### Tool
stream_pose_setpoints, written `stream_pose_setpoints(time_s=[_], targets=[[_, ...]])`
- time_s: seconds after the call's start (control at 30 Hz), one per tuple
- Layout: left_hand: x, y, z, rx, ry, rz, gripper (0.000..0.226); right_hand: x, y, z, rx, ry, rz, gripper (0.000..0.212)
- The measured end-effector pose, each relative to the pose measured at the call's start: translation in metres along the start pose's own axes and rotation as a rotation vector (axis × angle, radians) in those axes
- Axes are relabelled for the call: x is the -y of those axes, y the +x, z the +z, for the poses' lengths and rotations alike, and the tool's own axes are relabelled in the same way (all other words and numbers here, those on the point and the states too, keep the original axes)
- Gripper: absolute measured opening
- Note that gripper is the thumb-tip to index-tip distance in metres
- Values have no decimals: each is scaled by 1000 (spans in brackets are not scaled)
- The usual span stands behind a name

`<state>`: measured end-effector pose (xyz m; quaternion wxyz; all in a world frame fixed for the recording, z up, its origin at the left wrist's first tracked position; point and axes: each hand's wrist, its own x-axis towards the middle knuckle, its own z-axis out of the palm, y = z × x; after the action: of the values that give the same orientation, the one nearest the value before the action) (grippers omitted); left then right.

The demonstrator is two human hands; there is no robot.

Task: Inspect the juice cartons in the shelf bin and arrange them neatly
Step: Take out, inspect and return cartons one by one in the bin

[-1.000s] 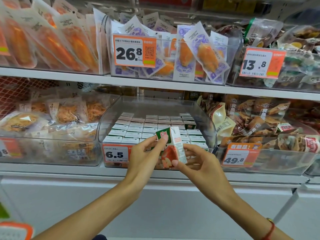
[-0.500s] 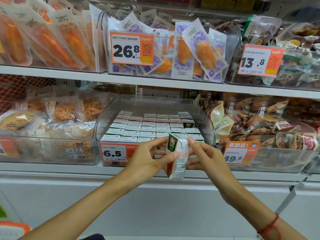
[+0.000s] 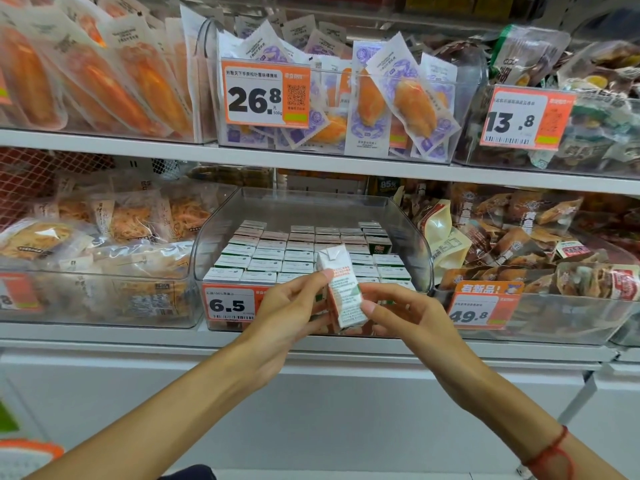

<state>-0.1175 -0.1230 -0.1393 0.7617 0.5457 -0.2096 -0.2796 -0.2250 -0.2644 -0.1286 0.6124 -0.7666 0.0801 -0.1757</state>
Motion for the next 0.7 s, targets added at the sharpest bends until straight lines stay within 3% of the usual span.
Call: stream_pose_setpoints(time_s=[0.13, 0.27, 0.37, 0.57, 0.63, 0.7], targets=[[2, 4, -2, -7, -7, 3, 19, -2, 1, -2, 86, 102, 129, 49], [3, 3, -2, 34, -5, 3, 22, -2, 1, -1, 182, 132, 175, 51], [2, 2, -1, 31, 64, 38, 25, -4, 1, 2, 74, 123, 139, 50], [1, 1, 3, -27, 149, 135, 20, -7, 1, 11, -248, -304, -125, 59], [2, 1, 4, -47, 180, 132, 25, -9, -1, 13, -257, -412, -204, 65], [2, 2, 0, -71, 211, 126, 31, -10, -2, 14, -192, -420, -169, 66]])
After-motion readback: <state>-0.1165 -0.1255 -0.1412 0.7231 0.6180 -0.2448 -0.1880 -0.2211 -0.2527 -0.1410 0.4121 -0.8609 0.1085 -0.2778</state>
